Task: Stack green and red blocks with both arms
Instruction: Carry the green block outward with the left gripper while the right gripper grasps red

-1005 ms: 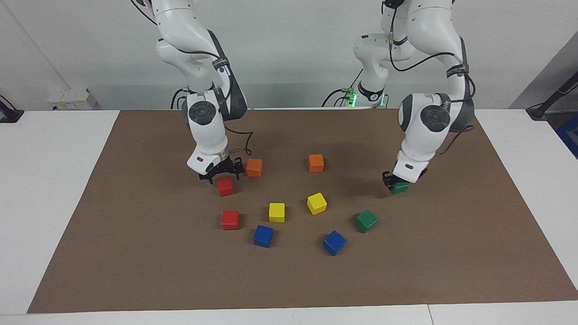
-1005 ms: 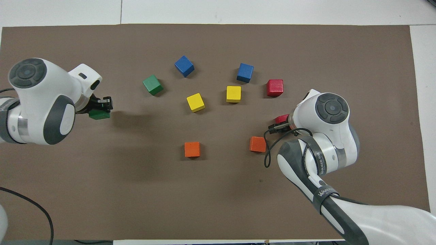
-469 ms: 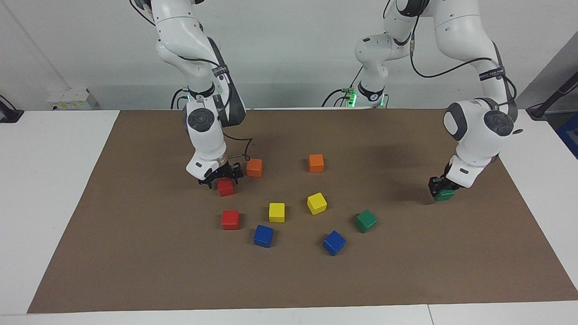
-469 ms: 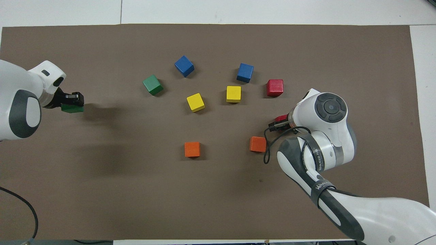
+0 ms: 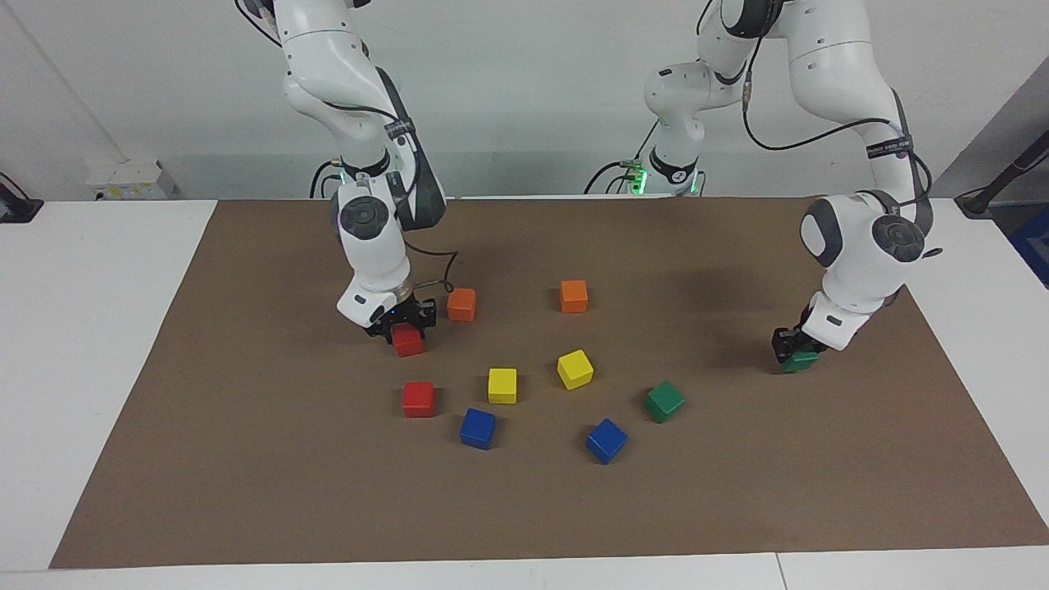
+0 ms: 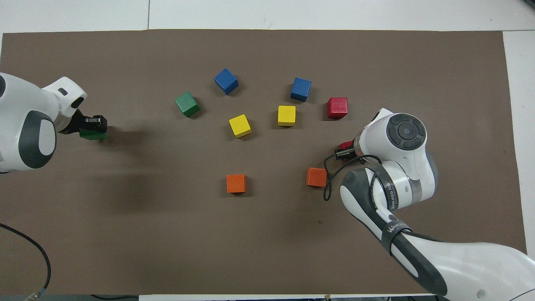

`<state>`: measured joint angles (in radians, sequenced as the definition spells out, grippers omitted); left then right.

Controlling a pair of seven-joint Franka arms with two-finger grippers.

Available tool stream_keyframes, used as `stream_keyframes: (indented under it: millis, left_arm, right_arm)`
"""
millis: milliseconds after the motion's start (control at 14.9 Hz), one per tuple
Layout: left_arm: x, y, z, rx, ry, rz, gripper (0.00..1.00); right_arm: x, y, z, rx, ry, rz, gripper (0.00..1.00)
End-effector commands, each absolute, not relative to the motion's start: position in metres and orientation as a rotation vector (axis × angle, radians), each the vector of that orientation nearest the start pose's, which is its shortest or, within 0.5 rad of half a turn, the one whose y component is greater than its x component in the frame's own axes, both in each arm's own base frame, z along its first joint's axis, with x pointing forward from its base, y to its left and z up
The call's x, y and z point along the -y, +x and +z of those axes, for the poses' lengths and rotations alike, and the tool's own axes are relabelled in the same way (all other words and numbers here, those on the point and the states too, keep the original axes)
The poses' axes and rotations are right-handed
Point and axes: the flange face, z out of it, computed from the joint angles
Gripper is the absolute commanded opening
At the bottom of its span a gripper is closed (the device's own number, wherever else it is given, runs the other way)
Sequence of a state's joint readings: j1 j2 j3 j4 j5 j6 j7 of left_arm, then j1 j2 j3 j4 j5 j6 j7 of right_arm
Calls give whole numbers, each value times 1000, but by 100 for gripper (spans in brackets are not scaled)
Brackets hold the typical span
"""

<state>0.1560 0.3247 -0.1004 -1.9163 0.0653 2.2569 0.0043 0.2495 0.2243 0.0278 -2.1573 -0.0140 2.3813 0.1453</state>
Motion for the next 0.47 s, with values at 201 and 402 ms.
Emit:
stream_keyframes:
  millis: [201,402]
  left_arm:
    - [-44,613,316,84,-3160,-67,0]
    - [-44,611,313,87,-3161,-62,0]
  right_arm:
    - [-150,568,338,90,-3144,18,0]
    - [-94,583,357,-42,-3155,21,0]
